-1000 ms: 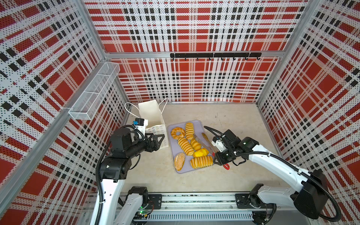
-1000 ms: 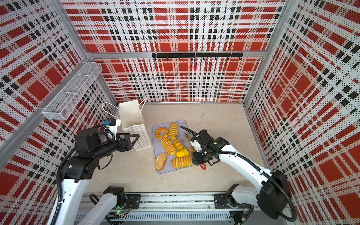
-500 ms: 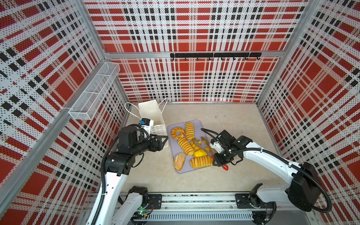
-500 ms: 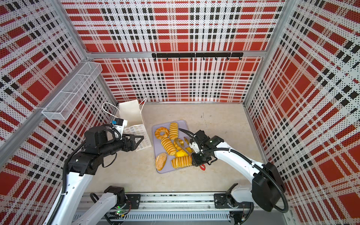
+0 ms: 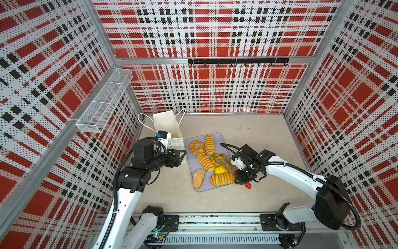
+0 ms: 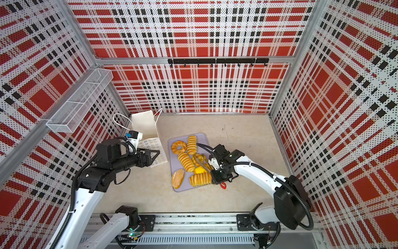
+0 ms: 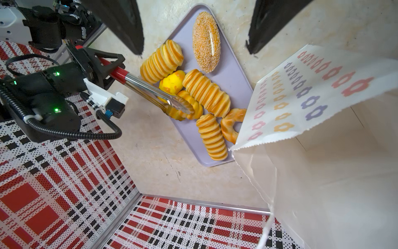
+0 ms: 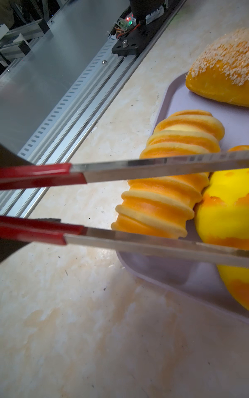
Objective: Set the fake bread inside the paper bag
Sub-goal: 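Close the tongs on the striped roll and lift it with the right gripper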
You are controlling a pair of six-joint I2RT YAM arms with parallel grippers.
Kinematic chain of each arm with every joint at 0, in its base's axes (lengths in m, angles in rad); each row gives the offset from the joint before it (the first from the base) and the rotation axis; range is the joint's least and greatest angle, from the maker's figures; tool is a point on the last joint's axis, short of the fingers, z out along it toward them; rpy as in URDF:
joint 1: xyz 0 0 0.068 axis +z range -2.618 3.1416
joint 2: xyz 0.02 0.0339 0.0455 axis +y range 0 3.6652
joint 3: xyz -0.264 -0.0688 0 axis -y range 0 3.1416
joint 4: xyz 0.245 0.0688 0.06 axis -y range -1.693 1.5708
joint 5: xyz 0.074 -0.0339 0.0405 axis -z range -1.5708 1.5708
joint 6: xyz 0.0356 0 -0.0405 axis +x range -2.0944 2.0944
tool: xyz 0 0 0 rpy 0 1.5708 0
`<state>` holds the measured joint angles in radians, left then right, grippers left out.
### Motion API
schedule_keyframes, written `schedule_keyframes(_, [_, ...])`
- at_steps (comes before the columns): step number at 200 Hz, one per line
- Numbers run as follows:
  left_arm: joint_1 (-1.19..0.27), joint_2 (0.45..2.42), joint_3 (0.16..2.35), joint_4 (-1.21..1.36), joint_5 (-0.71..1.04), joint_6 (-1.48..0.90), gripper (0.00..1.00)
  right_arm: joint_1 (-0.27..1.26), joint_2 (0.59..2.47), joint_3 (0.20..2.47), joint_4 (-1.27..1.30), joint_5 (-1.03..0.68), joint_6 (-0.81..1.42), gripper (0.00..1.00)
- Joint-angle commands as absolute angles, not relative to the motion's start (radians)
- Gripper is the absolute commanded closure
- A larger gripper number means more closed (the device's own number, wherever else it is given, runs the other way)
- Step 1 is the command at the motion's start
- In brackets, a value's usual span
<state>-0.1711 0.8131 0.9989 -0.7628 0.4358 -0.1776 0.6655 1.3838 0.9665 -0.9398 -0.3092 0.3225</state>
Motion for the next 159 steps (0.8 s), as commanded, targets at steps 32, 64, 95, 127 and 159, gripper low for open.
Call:
schedule_keyframes(32, [-0.181,0.851,1.029,-0.737,0.424,-0.169,0.22,0.661,1.252,1.007,-0.977,-0.232,0.357,0.75])
schedule_keyframes(64, [-0.186,0.866,1.060,-0.739,0.414,-0.155,0.22,0.660,1.169,1.059,-1.021,-0.179,0.382,0.75])
schedule_keyframes(95, [-0.186,0.882,1.078,-0.743,0.412,-0.150,0.23,0.660,1.124,1.157,-1.070,-0.134,0.374,0.75])
schedule_keyframes(127, [-0.186,0.888,1.088,-0.758,0.404,-0.135,0.23,0.661,1.108,1.251,-1.070,-0.132,0.344,0.74])
schedule_keyframes(159, [-0.186,0.894,1.098,-0.762,0.389,-0.139,0.22,0.660,1.112,1.334,-1.025,-0.143,0.312,0.74])
